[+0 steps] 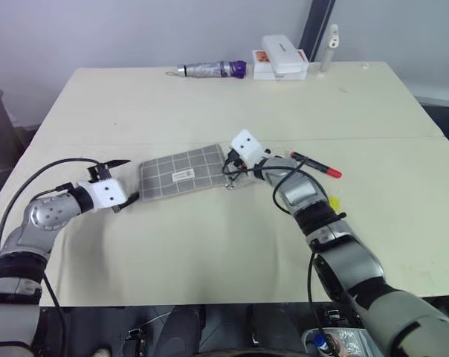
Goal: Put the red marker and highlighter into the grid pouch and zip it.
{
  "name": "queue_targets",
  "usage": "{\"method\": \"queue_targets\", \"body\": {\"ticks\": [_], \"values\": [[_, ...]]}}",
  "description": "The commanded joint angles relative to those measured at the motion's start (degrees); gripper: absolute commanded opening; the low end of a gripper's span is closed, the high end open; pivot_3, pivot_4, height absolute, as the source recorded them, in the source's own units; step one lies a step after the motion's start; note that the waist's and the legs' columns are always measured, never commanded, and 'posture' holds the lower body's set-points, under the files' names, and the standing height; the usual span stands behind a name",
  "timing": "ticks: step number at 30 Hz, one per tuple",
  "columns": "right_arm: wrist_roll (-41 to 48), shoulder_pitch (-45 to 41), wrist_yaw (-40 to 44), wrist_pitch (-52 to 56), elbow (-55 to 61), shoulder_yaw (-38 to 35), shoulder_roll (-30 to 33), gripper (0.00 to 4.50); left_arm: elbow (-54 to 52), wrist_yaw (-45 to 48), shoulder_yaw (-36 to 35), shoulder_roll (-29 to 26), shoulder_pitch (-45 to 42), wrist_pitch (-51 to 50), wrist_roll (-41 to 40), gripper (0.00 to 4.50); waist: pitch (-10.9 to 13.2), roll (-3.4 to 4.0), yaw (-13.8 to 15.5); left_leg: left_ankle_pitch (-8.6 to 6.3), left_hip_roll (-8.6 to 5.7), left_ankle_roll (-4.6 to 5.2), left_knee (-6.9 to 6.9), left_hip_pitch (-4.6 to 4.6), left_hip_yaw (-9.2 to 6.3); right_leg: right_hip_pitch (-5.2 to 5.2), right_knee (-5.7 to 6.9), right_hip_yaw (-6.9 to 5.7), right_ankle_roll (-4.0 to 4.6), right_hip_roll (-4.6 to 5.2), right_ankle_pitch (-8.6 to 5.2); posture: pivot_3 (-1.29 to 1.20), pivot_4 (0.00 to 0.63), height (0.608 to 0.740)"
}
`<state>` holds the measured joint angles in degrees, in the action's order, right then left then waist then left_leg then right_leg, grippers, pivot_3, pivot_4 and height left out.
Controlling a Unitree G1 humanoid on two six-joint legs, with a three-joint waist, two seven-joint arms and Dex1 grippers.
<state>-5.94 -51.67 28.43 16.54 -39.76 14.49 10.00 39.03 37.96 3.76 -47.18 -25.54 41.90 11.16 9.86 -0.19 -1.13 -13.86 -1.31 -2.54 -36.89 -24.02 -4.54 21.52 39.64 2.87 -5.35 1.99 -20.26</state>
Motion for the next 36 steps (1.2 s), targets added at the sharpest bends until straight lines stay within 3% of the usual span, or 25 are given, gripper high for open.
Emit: {"method": "queue_targets", "body": {"ticks": [1,18,21,28,32,36], "values": [[-0.91,-2.20,1.23,-2.57,-0.20,0.84,-0.97,0.07,1.74,3.32,2.99,0.84,-0.20,3.56,0.01,4.50,0.00,0.00,-0.05,0.00,0.00,0.00,0.00,0.00,0.01,0.00,0.00,0.00,0.00,0.00,0.00,0.00,0.150,0.740],[-3.61,-1.93,3.41,-6.94,-0.52,2.46,-1.81,0.07,-2.42,9.42,4.06,1.83,1.44,7.94,-5.87,4.50,0.00,0.00,-0.81,0.00,0.00,0.00,-0.07,0.00,0.10,0.22,0.39,0.00,0.01,0.01,-0.01,0.00,0.150,0.740],[-3.95,-1.71,3.43,-7.10,-0.73,2.36,-1.82,0.00,-3.62,9.89,3.23,1.63,2.05,9.90,-7.71,3.67,0.00,0.00,-1.32,0.00,0.00,0.00,-0.06,0.00,0.09,0.24,0.40,0.00,0.01,0.02,-0.01,0.00,0.150,0.740],[-4.63,-1.56,3.67,-7.45,-1.20,2.03,-1.62,0.00,-4.75,11.07,2.66,0.49,3.19,13.12,-10.13,0.03,0.00,0.00,-1.65,0.05,0.10,-0.07,-0.10,-0.35,0.12,0.74,0.59,0.01,0.02,-0.01,-0.01,0.00,0.150,0.740],[-4.62,-1.13,2.54,-8.20,0.51,1.17,-0.77,0.00,-6.56,10.77,1.74,1.32,4.49,8.93,-12.87,0.03,0.00,0.00,-1.68,0.05,0.10,-0.07,-0.11,-0.37,0.16,0.76,0.59,0.02,0.01,0.00,-0.01,0.00,0.150,0.740],[-5.30,-0.29,0.82,-9.72,5.92,-0.49,3.50,0.00,-17.58,9.25,-1.29,3.61,7.30,-7.34,-22.09,0.03,0.01,0.00,-1.45,0.05,0.09,-0.07,-0.13,-0.42,0.14,0.77,0.60,0.02,0.01,0.02,-0.01,0.00,0.150,0.740]]}}
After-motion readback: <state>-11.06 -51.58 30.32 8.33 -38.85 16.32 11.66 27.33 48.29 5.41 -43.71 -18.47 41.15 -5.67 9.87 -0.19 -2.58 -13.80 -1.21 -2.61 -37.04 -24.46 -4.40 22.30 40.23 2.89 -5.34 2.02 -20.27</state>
